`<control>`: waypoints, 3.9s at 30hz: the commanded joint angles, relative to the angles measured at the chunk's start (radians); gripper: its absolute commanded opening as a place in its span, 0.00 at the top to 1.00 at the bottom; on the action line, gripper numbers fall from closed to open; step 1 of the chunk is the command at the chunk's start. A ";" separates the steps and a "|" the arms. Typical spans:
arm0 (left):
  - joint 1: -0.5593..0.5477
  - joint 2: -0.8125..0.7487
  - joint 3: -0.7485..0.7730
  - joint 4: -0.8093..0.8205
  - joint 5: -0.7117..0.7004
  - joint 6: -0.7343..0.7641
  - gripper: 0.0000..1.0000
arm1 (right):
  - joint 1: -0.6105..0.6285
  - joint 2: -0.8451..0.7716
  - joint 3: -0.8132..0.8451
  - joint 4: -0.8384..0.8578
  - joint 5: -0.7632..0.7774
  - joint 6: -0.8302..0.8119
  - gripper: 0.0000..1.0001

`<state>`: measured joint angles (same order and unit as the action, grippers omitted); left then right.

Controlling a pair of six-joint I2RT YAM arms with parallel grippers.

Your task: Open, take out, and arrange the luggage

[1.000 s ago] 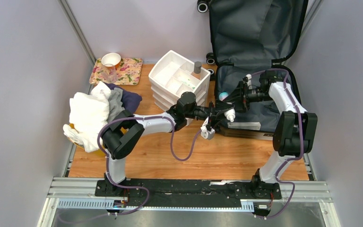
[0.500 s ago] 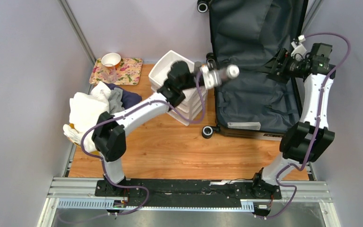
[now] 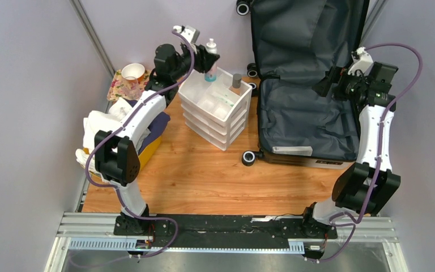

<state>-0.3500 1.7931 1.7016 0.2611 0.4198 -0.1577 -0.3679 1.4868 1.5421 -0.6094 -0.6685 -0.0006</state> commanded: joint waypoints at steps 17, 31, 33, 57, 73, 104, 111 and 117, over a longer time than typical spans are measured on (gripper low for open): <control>-0.058 0.002 -0.034 0.217 0.129 -0.115 1.00 | 0.001 0.122 0.006 -0.262 -0.080 -0.254 0.03; -0.063 0.031 -0.181 0.392 0.142 -0.103 0.98 | 0.012 0.211 0.048 -0.486 -0.069 -0.560 0.06; -0.067 0.020 -0.206 0.406 0.132 -0.059 0.95 | 0.024 0.231 0.050 -0.542 -0.027 -0.657 0.07; -0.086 -0.009 -0.270 0.371 0.137 0.052 0.26 | 0.130 0.392 0.056 -0.800 0.187 -1.213 0.12; -0.043 -0.144 -0.230 0.233 -0.053 0.086 0.20 | 0.214 0.507 0.000 -0.721 0.374 -1.348 0.18; 0.049 -0.193 -0.330 0.141 -0.345 0.211 0.18 | 0.245 0.457 0.134 -0.607 0.008 -0.963 1.00; 0.060 -0.212 -0.287 0.095 -0.306 0.164 0.18 | 0.221 0.334 0.107 -0.567 -0.066 -0.846 1.00; 0.086 -0.222 -0.246 0.052 -0.141 0.044 0.20 | 0.208 0.259 0.168 -0.426 -0.192 -0.595 1.00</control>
<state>-0.2821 1.6066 1.4029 0.3305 0.1493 -0.0200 -0.1570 1.8275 1.6413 -1.1732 -0.7258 -0.8070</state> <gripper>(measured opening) 0.806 0.308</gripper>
